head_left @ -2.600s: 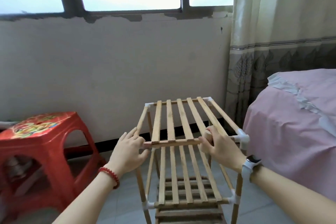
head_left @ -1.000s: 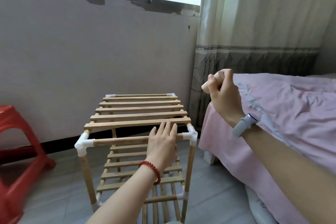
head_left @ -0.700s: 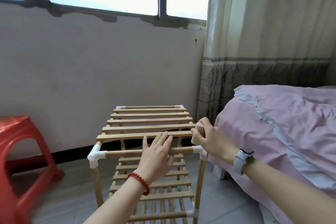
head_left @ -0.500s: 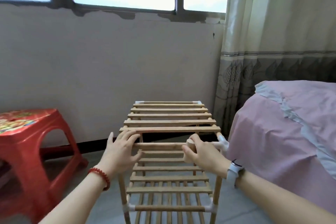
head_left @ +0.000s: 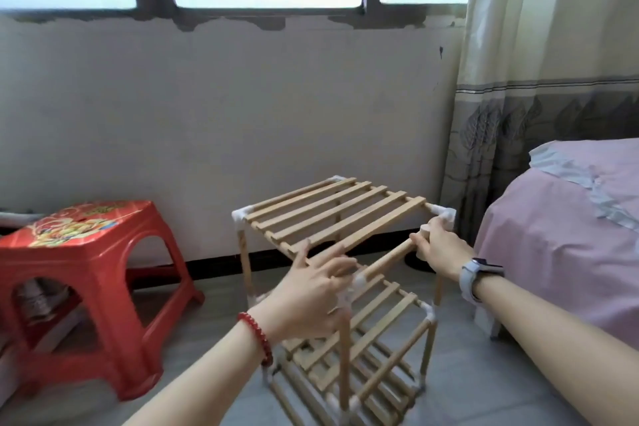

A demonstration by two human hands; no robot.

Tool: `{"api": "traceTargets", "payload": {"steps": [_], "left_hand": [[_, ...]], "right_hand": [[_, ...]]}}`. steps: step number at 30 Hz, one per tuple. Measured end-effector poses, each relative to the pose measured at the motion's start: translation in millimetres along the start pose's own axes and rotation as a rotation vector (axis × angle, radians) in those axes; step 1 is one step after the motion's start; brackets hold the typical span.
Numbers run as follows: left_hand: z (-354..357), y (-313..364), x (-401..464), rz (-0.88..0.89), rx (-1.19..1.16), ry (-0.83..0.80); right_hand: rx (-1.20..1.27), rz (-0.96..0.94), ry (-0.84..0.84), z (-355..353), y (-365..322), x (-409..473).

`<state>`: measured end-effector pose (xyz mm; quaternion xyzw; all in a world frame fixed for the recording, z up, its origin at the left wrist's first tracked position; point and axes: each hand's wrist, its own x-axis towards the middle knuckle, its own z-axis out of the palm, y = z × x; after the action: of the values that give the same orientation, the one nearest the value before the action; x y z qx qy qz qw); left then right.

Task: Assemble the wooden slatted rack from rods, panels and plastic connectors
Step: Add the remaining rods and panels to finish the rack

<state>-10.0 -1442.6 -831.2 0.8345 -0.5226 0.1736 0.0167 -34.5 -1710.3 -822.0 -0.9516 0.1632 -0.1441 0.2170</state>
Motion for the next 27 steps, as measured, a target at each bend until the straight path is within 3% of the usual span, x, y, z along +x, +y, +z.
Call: {"api": "traceTargets", "payload": {"steps": [3, 10, 11, 14, 15, 16, 19, 20, 22, 25, 26, 27], "left_hand": [[4.6, 9.2, 20.2, 0.000, -0.023, -0.001], [30.0, 37.8, 76.4, -0.267, 0.073, 0.041], [33.2, 43.8, 84.6, -0.295, 0.074, 0.039], [36.8, 57.7, 103.1, -0.334, 0.046, 0.032], [38.0, 59.4, 105.1, -0.344, 0.038, 0.035], [38.7, 59.7, 105.6, -0.349, 0.034, 0.036], [42.7, 61.6, 102.0, -0.347, 0.023, 0.041], [42.4, 62.5, 100.7, -0.345, 0.021, 0.051], [41.6, 62.9, 100.4, -0.336, 0.026, 0.059], [41.4, 63.4, 99.7, -0.326, 0.039, 0.077], [40.5, 63.5, 99.8, -0.327, 0.036, 0.085], [39.8, 63.0, 100.1, -0.328, 0.031, 0.087]], "right_hand": [[0.030, -0.009, 0.085, -12.9, 0.3, 3.0], [0.033, -0.211, 0.145, -85.0, -23.7, -15.1], [0.067, -0.264, 0.214, -97.1, -31.2, -16.7], [0.212, -0.462, 0.688, -115.4, -44.2, -29.5], [0.226, -0.480, 0.777, -108.9, -40.6, -36.9], [0.189, -0.458, 0.736, -94.3, -33.2, -45.7], [-0.322, -0.310, 0.151, -39.9, -15.4, -76.9], [-0.373, -0.314, 0.106, -40.3, -10.7, -73.9], [-0.237, -0.354, 0.236, -66.5, -15.8, -54.7], [0.162, -0.365, 0.682, -106.6, -26.0, -36.9], [0.185, -0.358, 0.764, -102.3, -23.8, -40.9], [0.042, -0.327, 0.708, -87.3, -21.9, -49.0]]}}
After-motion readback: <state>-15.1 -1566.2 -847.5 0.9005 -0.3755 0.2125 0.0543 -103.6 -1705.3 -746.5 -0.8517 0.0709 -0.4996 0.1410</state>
